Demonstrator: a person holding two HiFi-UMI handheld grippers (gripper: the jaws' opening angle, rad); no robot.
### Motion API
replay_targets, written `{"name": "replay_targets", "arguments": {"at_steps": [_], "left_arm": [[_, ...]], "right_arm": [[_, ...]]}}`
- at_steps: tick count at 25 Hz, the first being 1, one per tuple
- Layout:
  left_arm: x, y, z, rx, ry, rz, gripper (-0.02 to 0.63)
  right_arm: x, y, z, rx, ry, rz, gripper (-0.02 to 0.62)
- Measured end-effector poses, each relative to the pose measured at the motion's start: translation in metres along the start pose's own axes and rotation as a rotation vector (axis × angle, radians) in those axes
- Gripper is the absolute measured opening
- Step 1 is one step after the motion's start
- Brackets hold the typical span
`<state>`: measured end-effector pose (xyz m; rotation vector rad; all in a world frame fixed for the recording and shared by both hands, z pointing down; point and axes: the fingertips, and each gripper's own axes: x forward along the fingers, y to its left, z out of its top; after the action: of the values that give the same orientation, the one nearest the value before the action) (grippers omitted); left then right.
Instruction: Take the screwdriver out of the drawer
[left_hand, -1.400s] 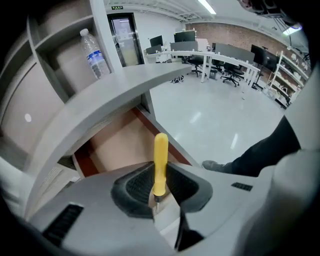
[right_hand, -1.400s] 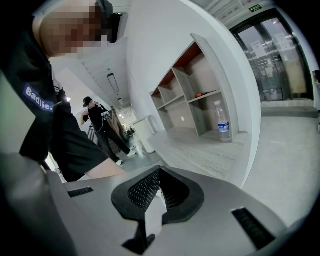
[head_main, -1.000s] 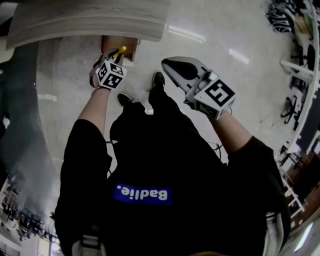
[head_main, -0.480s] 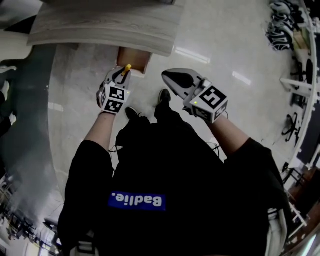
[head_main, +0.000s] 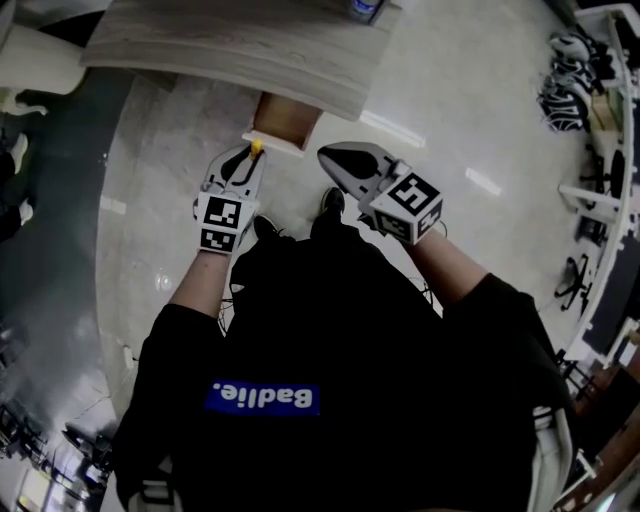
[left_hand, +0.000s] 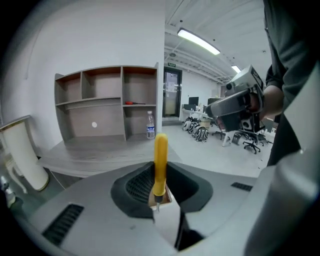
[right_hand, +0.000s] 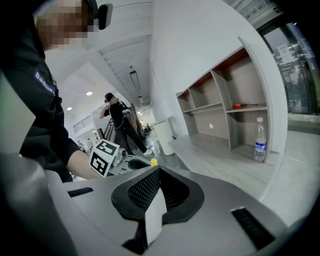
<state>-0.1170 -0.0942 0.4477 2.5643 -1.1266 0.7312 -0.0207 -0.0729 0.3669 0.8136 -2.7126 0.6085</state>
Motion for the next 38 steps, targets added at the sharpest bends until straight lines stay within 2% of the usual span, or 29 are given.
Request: {"name": "replay_targets", "arguments": {"at_steps": [8, 16, 38], "left_arm": [[-0.045, -0.002, 0.044, -0.081, -0.110, 0.002, 0.072], [-0.074, -0.009, 0.079, -0.140, -0.217, 0.000, 0.072], [-0.091, -0.021, 0.090, -0.156, -0.256, -0.023, 0.072]], "right_arm": [[0.019, 0.025, 0.004, -0.029, 0.010, 0.071, 0.031], [0.020, 0.034, 0.011, -0.066, 0.002, 0.090, 0.031], [0.018, 0.037, 0.022, -0.087, -0.032, 0.061, 0.031]]}}
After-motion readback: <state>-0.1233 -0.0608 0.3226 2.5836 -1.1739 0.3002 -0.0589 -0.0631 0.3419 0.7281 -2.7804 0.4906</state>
